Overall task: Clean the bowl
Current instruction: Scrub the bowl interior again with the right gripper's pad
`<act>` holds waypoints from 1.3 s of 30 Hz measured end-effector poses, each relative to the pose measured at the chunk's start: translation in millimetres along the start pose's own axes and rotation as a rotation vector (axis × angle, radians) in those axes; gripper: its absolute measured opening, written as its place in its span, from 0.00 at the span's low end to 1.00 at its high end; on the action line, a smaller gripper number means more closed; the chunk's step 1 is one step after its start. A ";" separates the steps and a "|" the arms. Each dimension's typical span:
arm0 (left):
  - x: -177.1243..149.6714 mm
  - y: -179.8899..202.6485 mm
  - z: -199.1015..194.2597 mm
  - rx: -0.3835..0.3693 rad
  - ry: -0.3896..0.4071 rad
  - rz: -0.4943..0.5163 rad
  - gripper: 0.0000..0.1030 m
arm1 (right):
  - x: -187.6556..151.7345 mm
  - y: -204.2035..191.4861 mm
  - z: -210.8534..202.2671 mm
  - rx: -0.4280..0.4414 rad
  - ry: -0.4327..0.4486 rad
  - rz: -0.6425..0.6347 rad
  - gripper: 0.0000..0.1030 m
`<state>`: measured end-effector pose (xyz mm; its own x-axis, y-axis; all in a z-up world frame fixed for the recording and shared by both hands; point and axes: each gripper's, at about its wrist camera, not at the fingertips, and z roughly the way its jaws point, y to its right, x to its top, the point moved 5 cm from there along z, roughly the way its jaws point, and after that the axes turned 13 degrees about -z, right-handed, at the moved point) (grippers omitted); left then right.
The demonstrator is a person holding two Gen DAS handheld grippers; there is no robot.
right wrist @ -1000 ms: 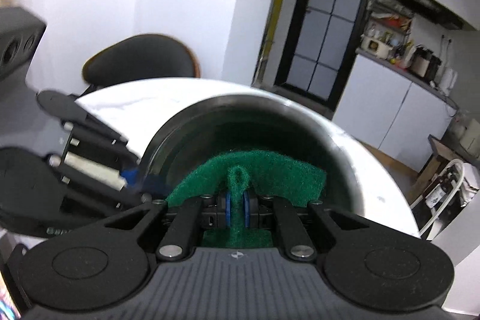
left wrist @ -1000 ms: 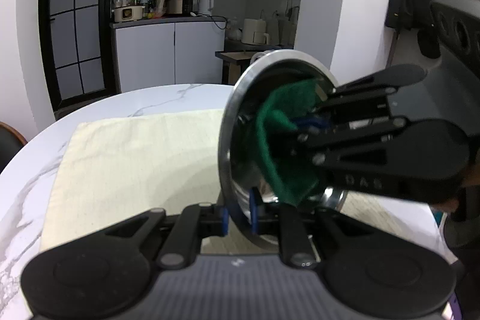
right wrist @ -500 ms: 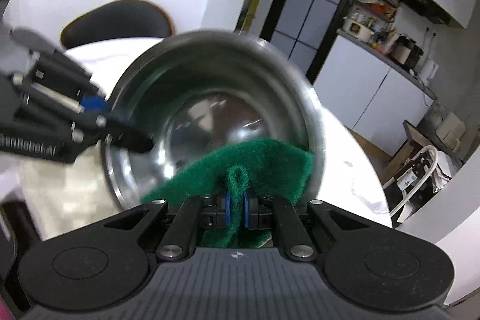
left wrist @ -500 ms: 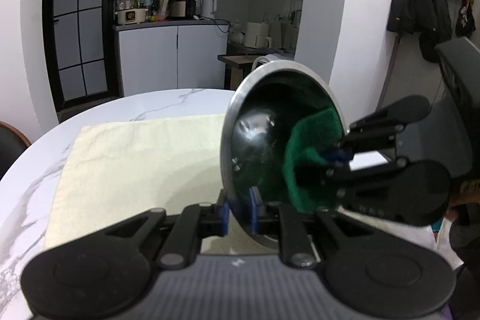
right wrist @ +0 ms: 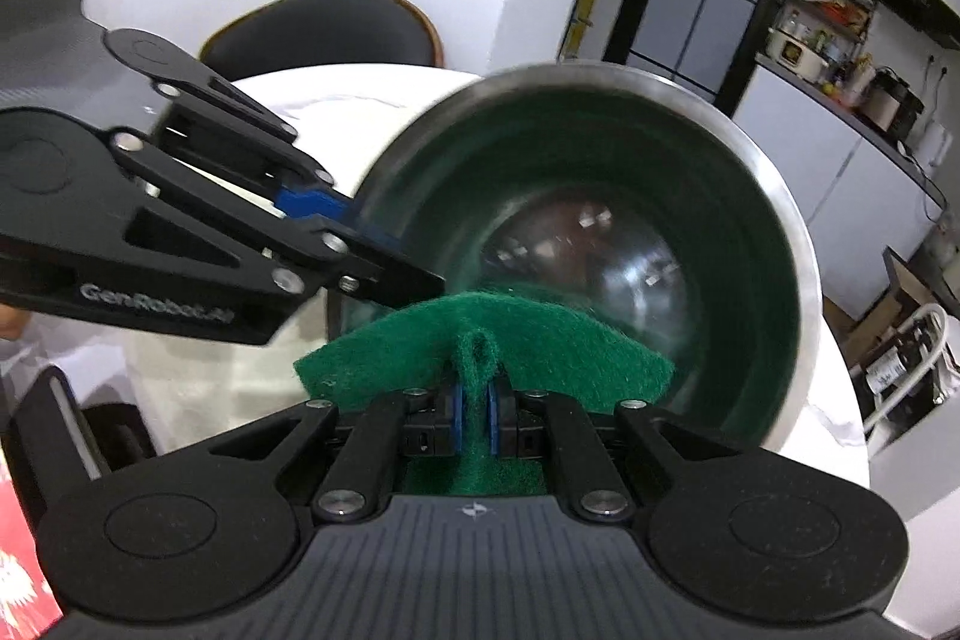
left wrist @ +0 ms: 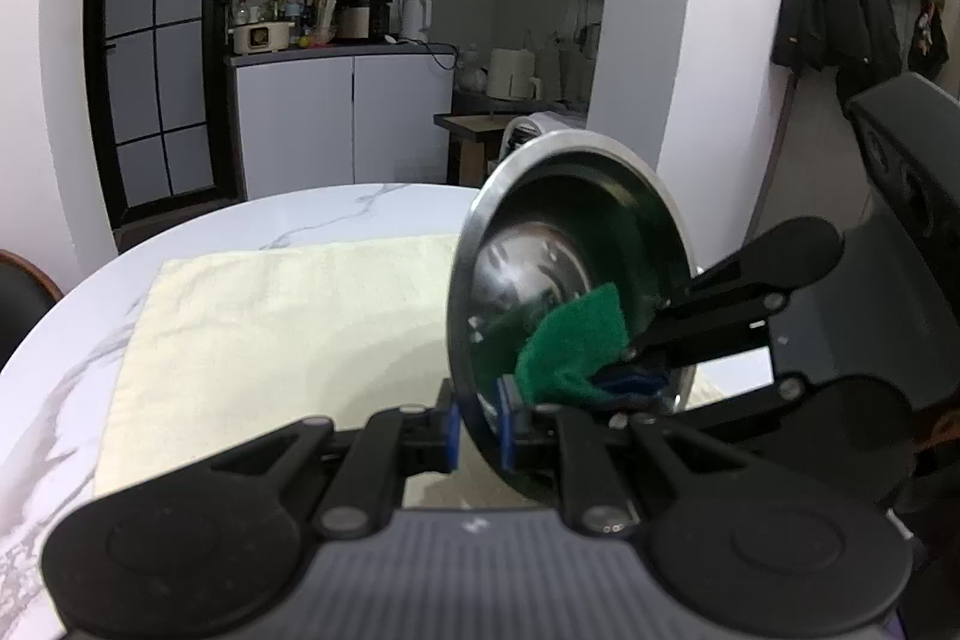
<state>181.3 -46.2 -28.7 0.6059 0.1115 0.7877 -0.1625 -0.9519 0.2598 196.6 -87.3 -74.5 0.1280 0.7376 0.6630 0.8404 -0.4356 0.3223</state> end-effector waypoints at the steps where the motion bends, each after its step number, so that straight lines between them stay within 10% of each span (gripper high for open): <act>1: 0.4 -0.8 0.2 -0.001 0.000 -0.003 0.13 | 3.3 0.1 -1.1 0.015 0.013 0.008 0.09; 24: 15.1 -8.5 17.2 0.042 0.017 -0.050 0.08 | -20.4 26.7 -7.0 -0.052 -0.040 0.004 0.09; 39: 10.7 -1.7 17.4 0.028 0.022 -0.022 0.10 | -1.2 46.9 -32.5 -0.189 0.121 0.115 0.09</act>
<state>201.6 -48.3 -30.4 0.5915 0.1384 0.7943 -0.1274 -0.9567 0.2615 218.8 -125.4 -38.2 0.1433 0.6158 0.7748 0.7090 -0.6101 0.3537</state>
